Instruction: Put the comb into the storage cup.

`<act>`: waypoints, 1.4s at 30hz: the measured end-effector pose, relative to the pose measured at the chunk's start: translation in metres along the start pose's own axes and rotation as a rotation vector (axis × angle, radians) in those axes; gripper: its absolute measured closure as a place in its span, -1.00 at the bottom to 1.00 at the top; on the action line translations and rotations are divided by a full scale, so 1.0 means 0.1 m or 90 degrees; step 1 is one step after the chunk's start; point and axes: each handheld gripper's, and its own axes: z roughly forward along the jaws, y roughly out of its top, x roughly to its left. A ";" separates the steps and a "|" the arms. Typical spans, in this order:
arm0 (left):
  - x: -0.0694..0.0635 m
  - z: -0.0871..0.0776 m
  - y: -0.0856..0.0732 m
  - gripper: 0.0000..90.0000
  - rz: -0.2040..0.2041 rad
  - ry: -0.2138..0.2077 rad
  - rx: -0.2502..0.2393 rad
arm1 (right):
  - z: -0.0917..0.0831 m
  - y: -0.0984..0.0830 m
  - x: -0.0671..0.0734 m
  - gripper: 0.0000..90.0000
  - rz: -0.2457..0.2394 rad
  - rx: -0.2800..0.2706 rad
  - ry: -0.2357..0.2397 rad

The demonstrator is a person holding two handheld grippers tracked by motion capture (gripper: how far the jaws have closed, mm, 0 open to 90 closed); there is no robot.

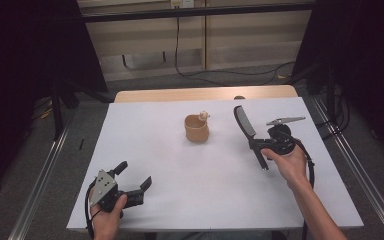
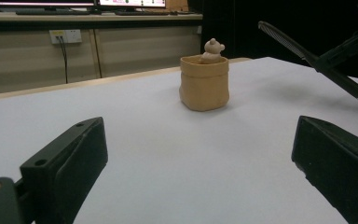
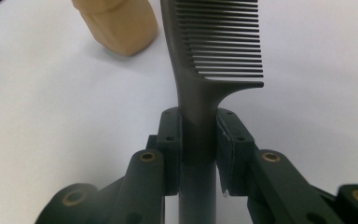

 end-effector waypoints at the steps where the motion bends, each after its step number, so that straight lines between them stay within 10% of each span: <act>1: 0.00 0.00 0.00 -0.92 0.000 0.001 -0.001 | -0.01 0.00 0.00 0.61 -0.004 -0.010 0.002; 42: -0.01 0.00 0.01 -0.92 -0.001 0.000 -0.009 | -0.17 0.06 0.18 0.61 -0.109 -0.320 0.058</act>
